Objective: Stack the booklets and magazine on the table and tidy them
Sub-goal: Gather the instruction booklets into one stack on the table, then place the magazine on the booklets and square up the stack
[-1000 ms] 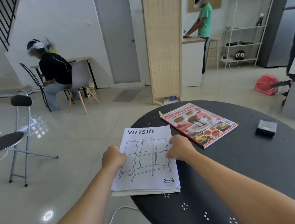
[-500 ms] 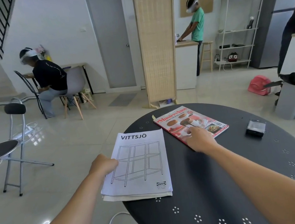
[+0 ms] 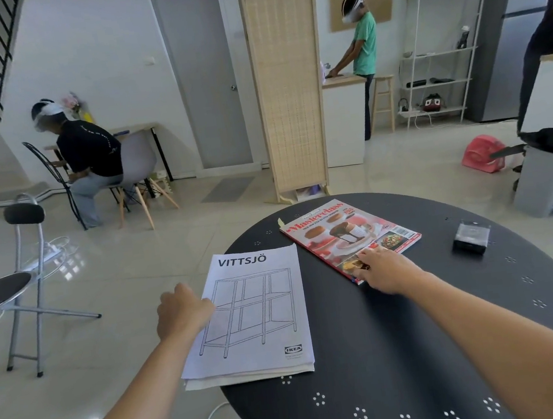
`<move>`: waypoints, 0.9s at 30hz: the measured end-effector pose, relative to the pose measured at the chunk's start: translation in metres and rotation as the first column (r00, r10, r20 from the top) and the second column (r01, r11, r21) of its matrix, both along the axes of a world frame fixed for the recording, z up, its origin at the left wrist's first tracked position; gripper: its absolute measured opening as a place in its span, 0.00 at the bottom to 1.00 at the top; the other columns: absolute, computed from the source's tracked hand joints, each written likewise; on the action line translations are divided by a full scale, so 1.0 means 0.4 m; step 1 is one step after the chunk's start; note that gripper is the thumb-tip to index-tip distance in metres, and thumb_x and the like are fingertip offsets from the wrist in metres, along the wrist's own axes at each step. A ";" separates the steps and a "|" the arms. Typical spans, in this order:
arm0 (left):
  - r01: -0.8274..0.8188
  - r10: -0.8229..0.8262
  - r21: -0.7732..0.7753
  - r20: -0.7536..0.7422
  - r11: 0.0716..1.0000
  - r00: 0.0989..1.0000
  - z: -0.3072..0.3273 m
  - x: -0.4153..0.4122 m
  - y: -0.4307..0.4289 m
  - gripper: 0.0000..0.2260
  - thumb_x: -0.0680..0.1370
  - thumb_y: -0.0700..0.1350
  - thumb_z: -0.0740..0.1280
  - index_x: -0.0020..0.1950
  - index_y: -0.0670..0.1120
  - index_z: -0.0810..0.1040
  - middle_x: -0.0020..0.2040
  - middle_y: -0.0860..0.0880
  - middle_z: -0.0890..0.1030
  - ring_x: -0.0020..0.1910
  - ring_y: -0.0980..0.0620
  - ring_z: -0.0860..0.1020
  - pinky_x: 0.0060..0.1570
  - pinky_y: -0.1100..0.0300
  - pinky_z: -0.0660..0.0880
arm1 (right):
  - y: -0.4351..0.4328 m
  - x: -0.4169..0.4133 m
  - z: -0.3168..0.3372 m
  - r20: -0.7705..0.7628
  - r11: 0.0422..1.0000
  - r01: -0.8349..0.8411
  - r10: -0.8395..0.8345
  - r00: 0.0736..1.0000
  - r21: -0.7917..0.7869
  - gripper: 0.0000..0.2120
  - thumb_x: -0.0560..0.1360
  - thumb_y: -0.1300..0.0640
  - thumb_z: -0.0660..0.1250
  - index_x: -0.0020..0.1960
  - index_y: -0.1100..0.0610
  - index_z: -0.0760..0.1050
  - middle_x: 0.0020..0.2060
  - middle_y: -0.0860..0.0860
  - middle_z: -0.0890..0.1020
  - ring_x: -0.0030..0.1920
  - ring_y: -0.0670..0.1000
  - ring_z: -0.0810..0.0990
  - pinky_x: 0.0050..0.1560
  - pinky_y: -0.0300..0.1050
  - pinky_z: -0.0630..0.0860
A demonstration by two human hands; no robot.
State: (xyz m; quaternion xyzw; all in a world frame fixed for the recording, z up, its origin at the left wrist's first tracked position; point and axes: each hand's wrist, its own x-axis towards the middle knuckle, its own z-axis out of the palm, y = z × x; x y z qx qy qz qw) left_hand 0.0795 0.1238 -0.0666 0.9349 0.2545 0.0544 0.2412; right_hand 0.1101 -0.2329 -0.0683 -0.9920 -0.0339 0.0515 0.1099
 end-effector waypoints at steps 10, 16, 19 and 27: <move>0.352 -0.350 0.033 0.224 0.935 0.910 0.051 -0.009 -0.296 0.13 0.77 0.44 0.64 0.61 0.43 0.77 0.63 0.44 0.74 0.60 0.44 0.74 0.51 0.54 0.72 | 0.063 -0.067 -0.006 0.037 0.968 0.076 -0.069 0.997 -0.240 0.17 0.79 0.47 0.58 0.54 0.57 0.80 0.55 0.54 0.82 0.53 0.55 0.80 0.43 0.44 0.71; 0.483 -0.480 -0.036 0.073 0.875 0.874 0.051 -0.027 -0.444 0.13 0.75 0.46 0.67 0.56 0.41 0.79 0.56 0.43 0.81 0.54 0.43 0.79 0.40 0.58 0.72 | -0.009 -0.106 0.073 0.158 0.988 0.128 -0.140 0.977 0.086 0.16 0.76 0.40 0.58 0.55 0.44 0.80 0.57 0.51 0.84 0.47 0.52 0.81 0.44 0.44 0.76; 0.487 -0.490 -0.103 -0.006 0.868 0.872 0.054 -0.031 -0.489 0.11 0.74 0.47 0.68 0.53 0.42 0.78 0.51 0.43 0.82 0.50 0.44 0.81 0.36 0.57 0.71 | -0.102 -0.117 0.076 0.156 0.942 0.332 -0.335 0.929 0.048 0.20 0.75 0.39 0.59 0.58 0.50 0.77 0.54 0.53 0.83 0.46 0.55 0.79 0.41 0.47 0.72; 0.397 -0.434 -0.271 -0.089 0.877 0.897 0.061 -0.016 -0.546 0.02 0.75 0.41 0.65 0.43 0.44 0.74 0.39 0.47 0.75 0.36 0.51 0.74 0.32 0.60 0.68 | -0.196 -0.110 0.037 -0.014 0.913 0.398 -0.399 0.917 0.085 0.27 0.71 0.40 0.69 0.60 0.59 0.73 0.55 0.56 0.81 0.50 0.56 0.78 0.43 0.46 0.72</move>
